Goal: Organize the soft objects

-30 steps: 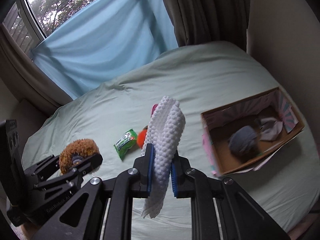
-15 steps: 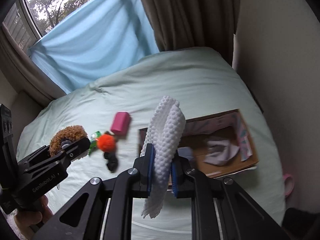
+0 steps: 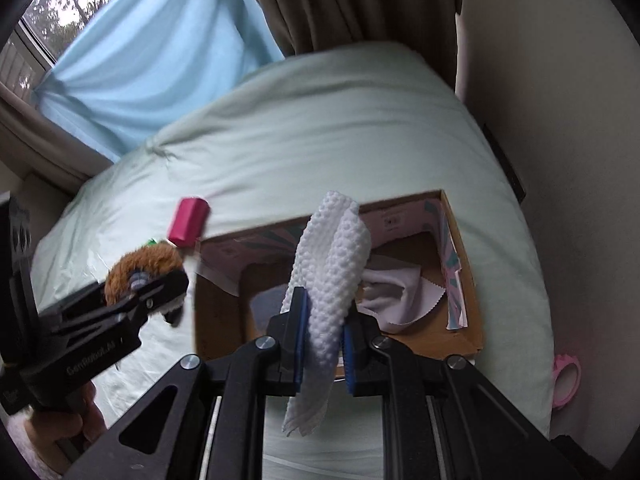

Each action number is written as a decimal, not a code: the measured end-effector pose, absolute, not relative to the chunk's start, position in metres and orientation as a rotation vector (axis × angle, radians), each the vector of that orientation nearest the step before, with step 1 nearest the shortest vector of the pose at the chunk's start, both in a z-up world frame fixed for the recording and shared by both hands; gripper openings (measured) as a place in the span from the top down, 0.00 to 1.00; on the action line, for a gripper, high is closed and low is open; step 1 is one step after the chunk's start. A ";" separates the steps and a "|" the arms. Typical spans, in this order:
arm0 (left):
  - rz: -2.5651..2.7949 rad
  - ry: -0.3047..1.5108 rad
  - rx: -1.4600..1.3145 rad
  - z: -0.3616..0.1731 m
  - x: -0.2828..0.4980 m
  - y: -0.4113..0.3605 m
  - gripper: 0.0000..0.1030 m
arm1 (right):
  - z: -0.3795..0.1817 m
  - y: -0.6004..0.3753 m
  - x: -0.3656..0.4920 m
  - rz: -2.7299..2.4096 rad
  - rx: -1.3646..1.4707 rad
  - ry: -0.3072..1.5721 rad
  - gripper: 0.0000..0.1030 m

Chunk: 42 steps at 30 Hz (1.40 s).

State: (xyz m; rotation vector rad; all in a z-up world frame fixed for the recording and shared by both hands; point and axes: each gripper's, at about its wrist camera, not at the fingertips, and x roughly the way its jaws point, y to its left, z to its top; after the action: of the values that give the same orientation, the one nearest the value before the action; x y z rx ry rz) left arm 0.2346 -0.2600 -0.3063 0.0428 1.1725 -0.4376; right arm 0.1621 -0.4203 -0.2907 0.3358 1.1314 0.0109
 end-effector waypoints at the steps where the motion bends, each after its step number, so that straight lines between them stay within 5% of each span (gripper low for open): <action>1: -0.436 1.188 0.048 -0.315 0.240 -0.263 0.60 | -0.298 -0.422 0.165 0.015 0.332 1.142 0.86; 11: -0.433 1.291 0.086 -0.364 0.267 -0.283 0.59 | -0.351 -0.417 0.183 0.050 0.270 1.220 0.86; 13: -0.457 1.263 0.073 -0.358 0.267 -0.285 0.46 | -0.356 -0.417 0.184 0.045 0.275 1.231 0.84; 15: -0.445 1.248 0.087 -0.354 0.269 -0.287 0.00 | -0.359 -0.418 0.185 0.049 0.279 1.235 0.58; 16: -0.433 1.233 0.089 -0.350 0.269 -0.286 0.00 | -0.360 -0.418 0.185 0.055 0.281 1.233 0.24; 17: -0.433 1.229 0.086 -0.348 0.270 -0.285 0.00 | -0.361 -0.418 0.184 0.064 0.287 1.233 0.00; 31: -0.380 1.199 0.050 -0.300 0.240 -0.247 0.00 | -0.321 -0.408 0.143 0.071 0.204 1.114 0.00; 42: -0.378 1.066 0.018 -0.211 0.189 -0.213 0.00 | -0.231 -0.387 0.117 0.086 0.201 0.973 0.00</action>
State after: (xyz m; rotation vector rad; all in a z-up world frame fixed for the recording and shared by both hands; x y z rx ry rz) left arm 0.1888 -0.2128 -0.2112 0.0180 1.0662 -0.3776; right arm 0.1166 -0.3866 -0.2315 0.2012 0.9733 0.0856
